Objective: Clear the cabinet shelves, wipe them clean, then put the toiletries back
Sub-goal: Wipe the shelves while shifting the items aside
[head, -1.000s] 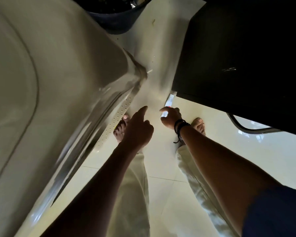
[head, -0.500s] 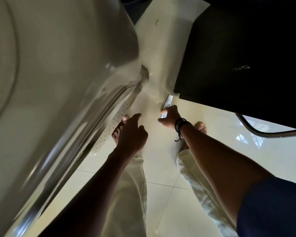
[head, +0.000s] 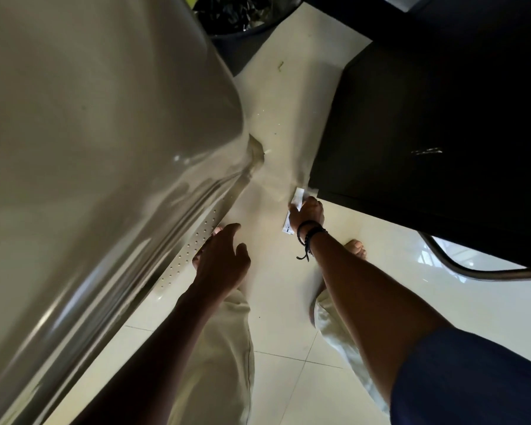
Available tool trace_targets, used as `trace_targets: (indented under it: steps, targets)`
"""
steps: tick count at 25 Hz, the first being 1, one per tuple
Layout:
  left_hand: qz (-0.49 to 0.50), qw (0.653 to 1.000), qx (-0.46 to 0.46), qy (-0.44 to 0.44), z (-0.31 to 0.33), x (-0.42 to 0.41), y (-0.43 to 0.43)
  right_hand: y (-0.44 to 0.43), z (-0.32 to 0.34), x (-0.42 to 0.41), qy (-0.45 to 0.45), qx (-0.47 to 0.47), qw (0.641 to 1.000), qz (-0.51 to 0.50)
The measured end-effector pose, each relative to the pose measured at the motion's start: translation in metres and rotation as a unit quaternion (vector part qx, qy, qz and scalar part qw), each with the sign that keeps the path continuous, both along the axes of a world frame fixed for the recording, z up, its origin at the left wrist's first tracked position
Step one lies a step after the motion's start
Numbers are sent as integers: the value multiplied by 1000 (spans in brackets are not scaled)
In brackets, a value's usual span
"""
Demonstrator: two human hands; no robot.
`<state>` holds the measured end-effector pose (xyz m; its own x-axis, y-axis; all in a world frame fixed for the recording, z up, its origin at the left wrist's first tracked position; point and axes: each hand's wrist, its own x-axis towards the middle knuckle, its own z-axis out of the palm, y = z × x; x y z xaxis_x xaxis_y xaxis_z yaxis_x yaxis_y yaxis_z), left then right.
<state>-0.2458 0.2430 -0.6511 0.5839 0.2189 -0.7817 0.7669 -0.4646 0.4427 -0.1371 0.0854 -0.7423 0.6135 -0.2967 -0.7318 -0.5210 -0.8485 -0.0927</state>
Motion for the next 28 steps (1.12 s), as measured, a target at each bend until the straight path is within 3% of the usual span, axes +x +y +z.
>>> trace_targets:
  steps: [4,8,15,18,24,28]
  targets:
    - [-5,1000,-5,25,16,-3,-4,11,36,-22,-30,76,994,-72]
    - [-13,1000,-21,14,85,-13,-6,34,142,-46,-38,129,990,-45]
    - [44,998,-37,-33,262,-25,-17,65,365,-55,-96,226,969,-8]
    - [117,990,-64,-43,347,-12,-23,61,458,-42,-114,268,957,0]
    - [154,976,-101,-119,488,35,-34,27,592,-16,-145,324,934,41]
    - [136,969,-152,-142,546,67,-59,-11,638,5,-146,348,926,10]
